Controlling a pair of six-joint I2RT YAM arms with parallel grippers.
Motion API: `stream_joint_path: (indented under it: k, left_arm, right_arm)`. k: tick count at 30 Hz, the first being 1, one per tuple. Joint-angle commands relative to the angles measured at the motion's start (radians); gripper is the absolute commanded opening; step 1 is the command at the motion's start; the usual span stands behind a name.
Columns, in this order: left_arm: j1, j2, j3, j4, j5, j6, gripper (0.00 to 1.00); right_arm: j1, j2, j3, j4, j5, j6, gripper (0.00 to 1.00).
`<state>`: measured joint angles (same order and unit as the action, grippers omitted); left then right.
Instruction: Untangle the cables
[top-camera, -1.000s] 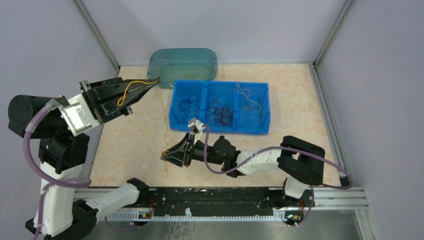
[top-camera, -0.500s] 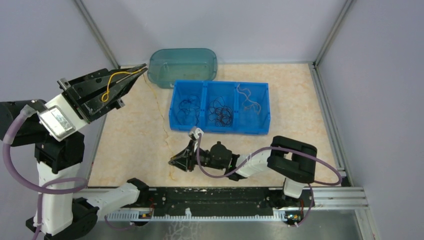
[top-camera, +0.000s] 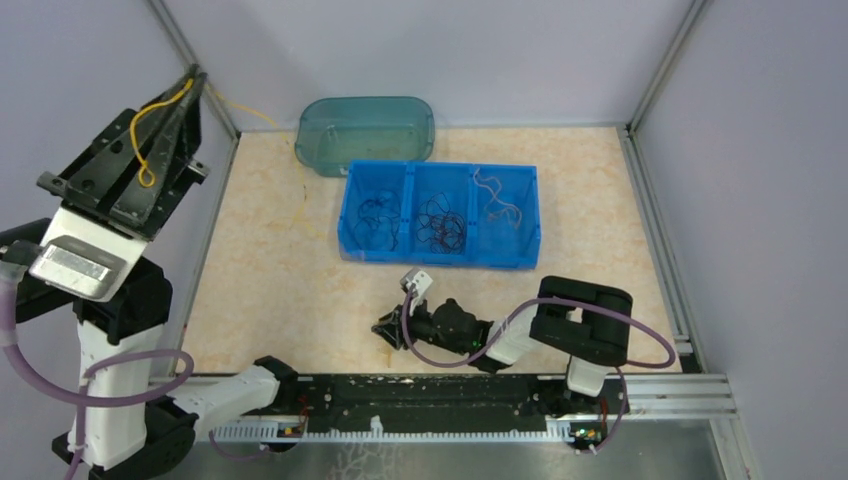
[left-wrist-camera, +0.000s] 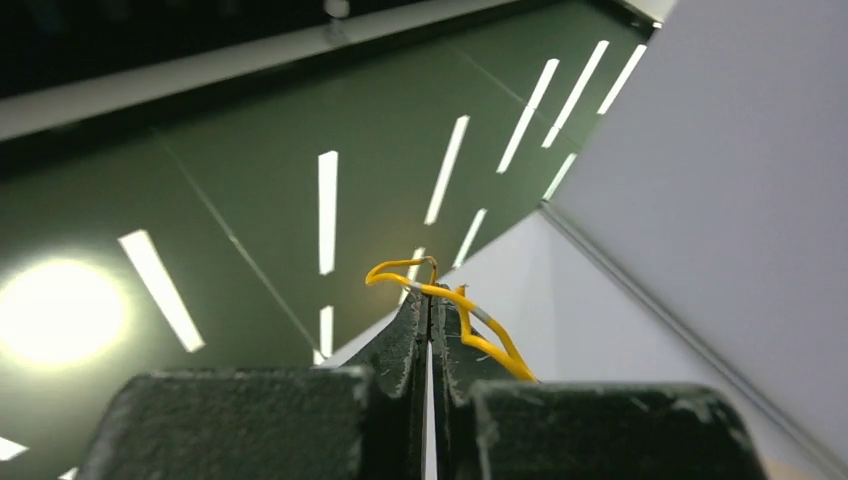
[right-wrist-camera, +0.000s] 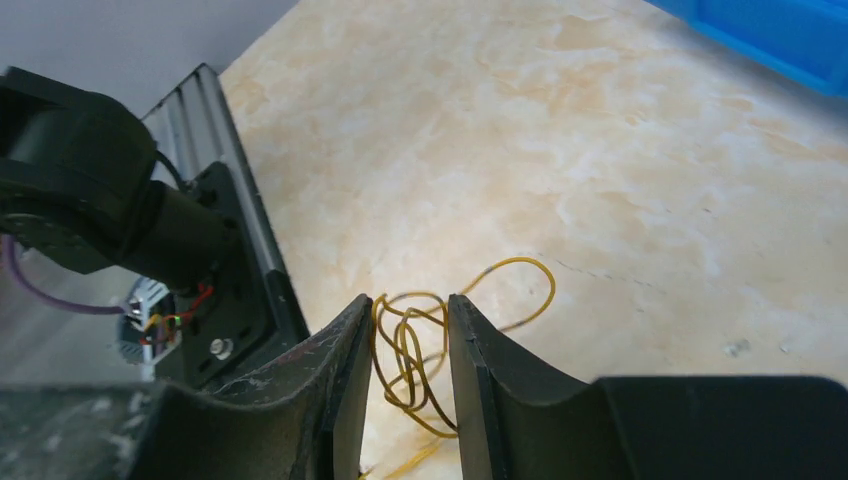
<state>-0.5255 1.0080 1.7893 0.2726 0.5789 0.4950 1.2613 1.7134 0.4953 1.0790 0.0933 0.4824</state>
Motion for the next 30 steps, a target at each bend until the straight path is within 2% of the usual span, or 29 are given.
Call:
stream_joint_path:
  k: [1,6,12,17,18,21,23,27,30]
  left_arm:
    - [0.004,0.023,0.029,0.198,-0.131,0.126,0.02]
    - [0.005,0.054,0.089,0.263,-0.184,0.167,0.02]
    - [0.006,0.027,0.052,0.096,-0.118,0.145,0.01]
    - [0.005,-0.013,-0.080,0.043,-0.089,0.187,0.01]
    - [0.006,-0.016,-0.092,0.011,-0.086,0.191,0.01]
    - [0.004,-0.028,-0.152,-0.061,-0.063,0.148,0.01]
    - [0.004,-0.044,-0.224,-0.073,-0.023,0.119,0.01]
    - [0.005,-0.043,-0.330,-0.084,0.037,0.047,0.00]
    - [-0.005,-0.001,-0.379,-0.049,0.046,-0.009,0.00]
  right_arm:
    - [0.009,0.024,-0.050,0.097,0.095,-0.031,0.36]
    - [0.009,0.047,-0.086,0.137,0.119,-0.023,0.42]
    - [-0.009,-0.046,-0.133,0.158,0.172,-0.030,0.43]
    - [-0.041,-0.259,-0.121,-0.006,0.200,-0.106,0.51]
    - [-0.046,-0.308,-0.125,-0.032,0.206,-0.123,0.55]
    - [-0.059,-0.482,-0.131,-0.144,0.226,-0.176,0.77]
    - [-0.073,-0.601,-0.112,-0.259,0.248,-0.216,0.84]
    - [-0.133,-0.826,-0.069,-0.449,0.276,-0.276,0.88]
    - [-0.152,-0.966,-0.010,-0.606,0.414,-0.337,0.88]
